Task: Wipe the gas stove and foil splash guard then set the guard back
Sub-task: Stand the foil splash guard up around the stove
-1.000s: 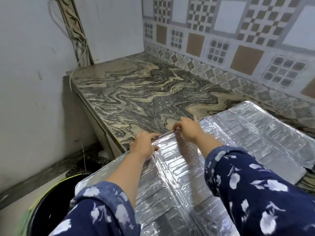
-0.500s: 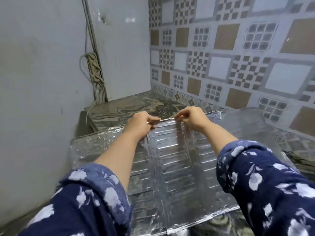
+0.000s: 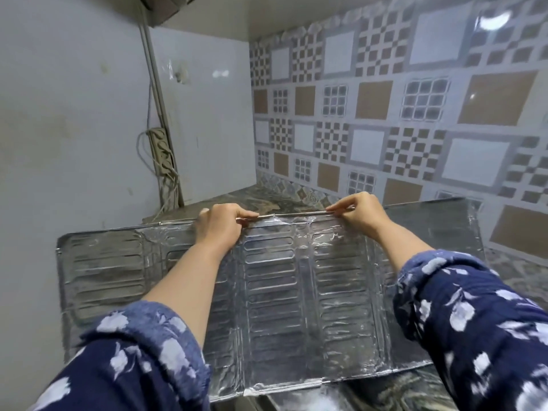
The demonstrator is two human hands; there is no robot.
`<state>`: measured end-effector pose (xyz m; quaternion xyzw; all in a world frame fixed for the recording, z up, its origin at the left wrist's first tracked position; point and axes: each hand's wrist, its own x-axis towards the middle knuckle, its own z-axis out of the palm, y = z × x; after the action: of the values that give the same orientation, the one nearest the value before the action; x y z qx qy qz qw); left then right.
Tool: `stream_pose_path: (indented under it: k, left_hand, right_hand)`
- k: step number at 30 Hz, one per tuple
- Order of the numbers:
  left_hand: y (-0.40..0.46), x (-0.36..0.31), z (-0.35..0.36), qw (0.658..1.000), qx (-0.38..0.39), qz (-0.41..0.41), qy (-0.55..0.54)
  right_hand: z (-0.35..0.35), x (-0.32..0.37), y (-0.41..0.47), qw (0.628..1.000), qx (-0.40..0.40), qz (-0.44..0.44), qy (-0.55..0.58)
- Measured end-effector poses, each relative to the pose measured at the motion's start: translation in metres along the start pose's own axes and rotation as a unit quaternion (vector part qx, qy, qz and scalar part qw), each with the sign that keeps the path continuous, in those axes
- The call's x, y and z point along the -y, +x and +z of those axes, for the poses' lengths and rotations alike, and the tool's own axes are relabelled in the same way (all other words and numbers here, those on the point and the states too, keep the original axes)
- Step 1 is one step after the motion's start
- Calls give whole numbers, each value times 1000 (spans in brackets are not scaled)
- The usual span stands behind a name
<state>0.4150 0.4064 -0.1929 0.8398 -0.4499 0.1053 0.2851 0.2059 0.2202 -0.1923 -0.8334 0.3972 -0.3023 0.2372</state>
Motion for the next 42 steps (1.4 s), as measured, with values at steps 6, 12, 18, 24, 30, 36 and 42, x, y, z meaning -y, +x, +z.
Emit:
stream_pose_path:
  k: [6, 12, 18, 24, 30, 36, 42]
  left_hand:
    - [16, -12, -16, 999, -41, 9, -9]
    - [30, -40, -33, 996, -77, 32, -10]
    - [34, -59, -43, 992, -105, 57, -34]
    - [43, -89, -59, 988, -113, 85, -62]
    - [49, -120, -72, 982, -115, 112, -96]
    - [64, -155, -80, 973, -140, 143, -112]
    - [78, -194, -66, 960, -154, 196, -128]
  right_hand:
    - [-27, 19, 11, 999, -18, -30, -1]
    - [-57, 31, 9, 997, -59, -27, 29]
    - [-86, 34, 0, 995, -100, -23, 20]
    - [-122, 42, 0, 991, -129, -31, 0]
    - [-160, 50, -9, 985, -165, -34, -20]
    - [-202, 61, -7, 978, -199, -32, -60]
    - [-240, 43, -9, 969, -229, -21, -95]
